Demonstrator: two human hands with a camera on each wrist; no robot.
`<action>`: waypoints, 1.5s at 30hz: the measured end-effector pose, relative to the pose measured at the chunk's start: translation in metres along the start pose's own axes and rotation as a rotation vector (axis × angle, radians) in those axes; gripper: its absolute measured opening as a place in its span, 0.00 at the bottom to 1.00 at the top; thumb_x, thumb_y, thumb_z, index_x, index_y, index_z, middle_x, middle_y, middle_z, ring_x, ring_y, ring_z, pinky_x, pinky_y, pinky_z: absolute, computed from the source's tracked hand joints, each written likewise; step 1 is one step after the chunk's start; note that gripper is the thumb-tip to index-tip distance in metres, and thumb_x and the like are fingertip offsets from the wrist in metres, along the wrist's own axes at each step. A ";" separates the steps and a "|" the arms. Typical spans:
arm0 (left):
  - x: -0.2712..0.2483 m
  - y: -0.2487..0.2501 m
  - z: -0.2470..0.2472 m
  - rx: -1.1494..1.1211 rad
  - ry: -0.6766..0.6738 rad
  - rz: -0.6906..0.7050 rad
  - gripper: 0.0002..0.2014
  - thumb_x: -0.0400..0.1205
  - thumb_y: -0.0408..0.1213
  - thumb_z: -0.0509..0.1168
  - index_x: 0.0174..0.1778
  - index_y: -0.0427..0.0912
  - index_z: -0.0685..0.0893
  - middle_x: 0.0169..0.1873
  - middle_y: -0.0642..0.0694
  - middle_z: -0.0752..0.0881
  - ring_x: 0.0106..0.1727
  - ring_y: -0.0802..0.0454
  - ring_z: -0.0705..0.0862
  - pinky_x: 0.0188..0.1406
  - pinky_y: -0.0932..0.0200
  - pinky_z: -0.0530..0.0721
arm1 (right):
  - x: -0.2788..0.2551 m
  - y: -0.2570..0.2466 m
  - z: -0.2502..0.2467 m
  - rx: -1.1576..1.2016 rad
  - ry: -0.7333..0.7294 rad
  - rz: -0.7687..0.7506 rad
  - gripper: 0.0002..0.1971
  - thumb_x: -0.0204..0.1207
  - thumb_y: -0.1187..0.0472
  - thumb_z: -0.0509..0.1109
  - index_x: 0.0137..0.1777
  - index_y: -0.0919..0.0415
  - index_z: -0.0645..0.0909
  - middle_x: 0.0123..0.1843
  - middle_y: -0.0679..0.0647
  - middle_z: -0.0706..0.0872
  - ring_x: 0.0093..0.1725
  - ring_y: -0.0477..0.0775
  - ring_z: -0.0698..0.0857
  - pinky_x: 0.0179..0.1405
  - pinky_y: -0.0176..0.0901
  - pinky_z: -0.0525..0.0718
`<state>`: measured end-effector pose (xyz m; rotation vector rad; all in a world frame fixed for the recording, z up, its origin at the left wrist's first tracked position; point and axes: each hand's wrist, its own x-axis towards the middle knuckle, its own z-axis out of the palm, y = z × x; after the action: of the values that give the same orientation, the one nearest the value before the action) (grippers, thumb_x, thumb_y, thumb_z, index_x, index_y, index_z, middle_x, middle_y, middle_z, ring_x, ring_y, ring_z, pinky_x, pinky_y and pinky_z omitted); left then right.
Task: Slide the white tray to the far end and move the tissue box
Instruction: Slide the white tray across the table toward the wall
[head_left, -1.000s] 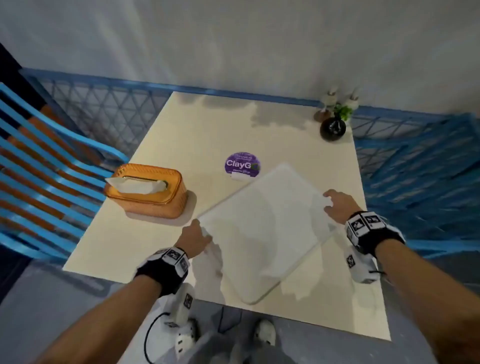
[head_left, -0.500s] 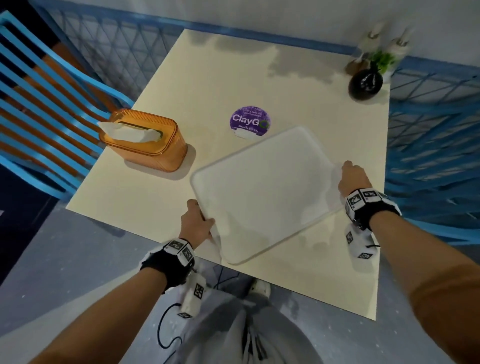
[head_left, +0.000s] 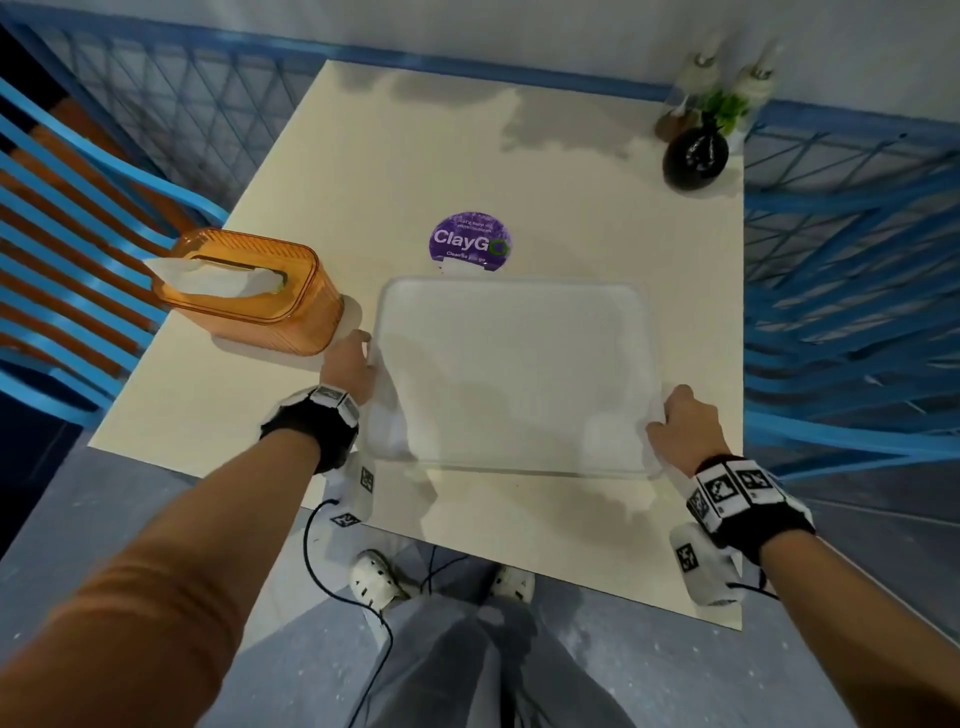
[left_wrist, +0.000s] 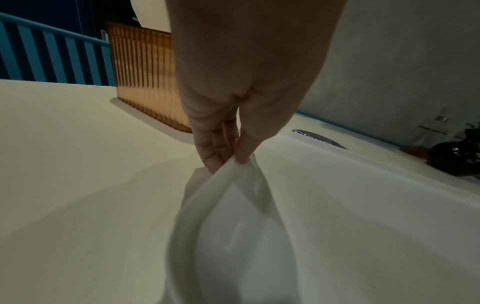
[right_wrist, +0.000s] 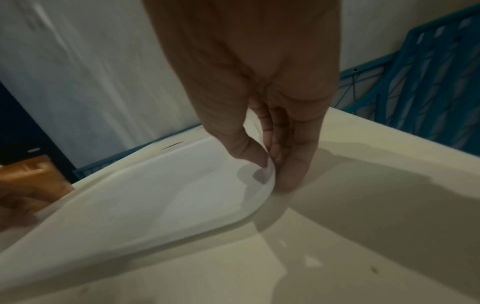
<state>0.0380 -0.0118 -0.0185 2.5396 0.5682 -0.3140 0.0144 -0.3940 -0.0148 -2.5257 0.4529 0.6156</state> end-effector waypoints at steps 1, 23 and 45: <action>0.001 0.001 -0.001 0.004 0.001 0.010 0.20 0.81 0.26 0.62 0.71 0.31 0.75 0.60 0.26 0.85 0.63 0.31 0.82 0.62 0.42 0.79 | -0.001 0.002 0.001 0.018 0.000 0.001 0.18 0.76 0.64 0.66 0.62 0.74 0.70 0.57 0.73 0.81 0.57 0.71 0.83 0.45 0.49 0.78; -0.024 -0.011 0.015 -0.368 0.125 -0.142 0.16 0.78 0.21 0.61 0.62 0.29 0.82 0.43 0.25 0.90 0.45 0.35 0.90 0.55 0.45 0.89 | 0.017 -0.001 0.008 0.434 0.100 0.076 0.06 0.76 0.72 0.65 0.50 0.66 0.72 0.55 0.77 0.84 0.23 0.55 0.82 0.09 0.28 0.77; 0.252 0.088 -0.027 -0.158 0.178 -0.115 0.15 0.82 0.24 0.61 0.63 0.31 0.84 0.59 0.26 0.86 0.65 0.31 0.82 0.60 0.45 0.81 | 0.233 -0.140 -0.042 0.375 0.180 0.190 0.10 0.74 0.73 0.64 0.50 0.62 0.68 0.60 0.76 0.81 0.40 0.72 0.89 0.28 0.53 0.90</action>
<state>0.3044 0.0176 -0.0393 2.4005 0.7777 -0.0787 0.2837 -0.3472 -0.0450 -2.2004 0.8002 0.3322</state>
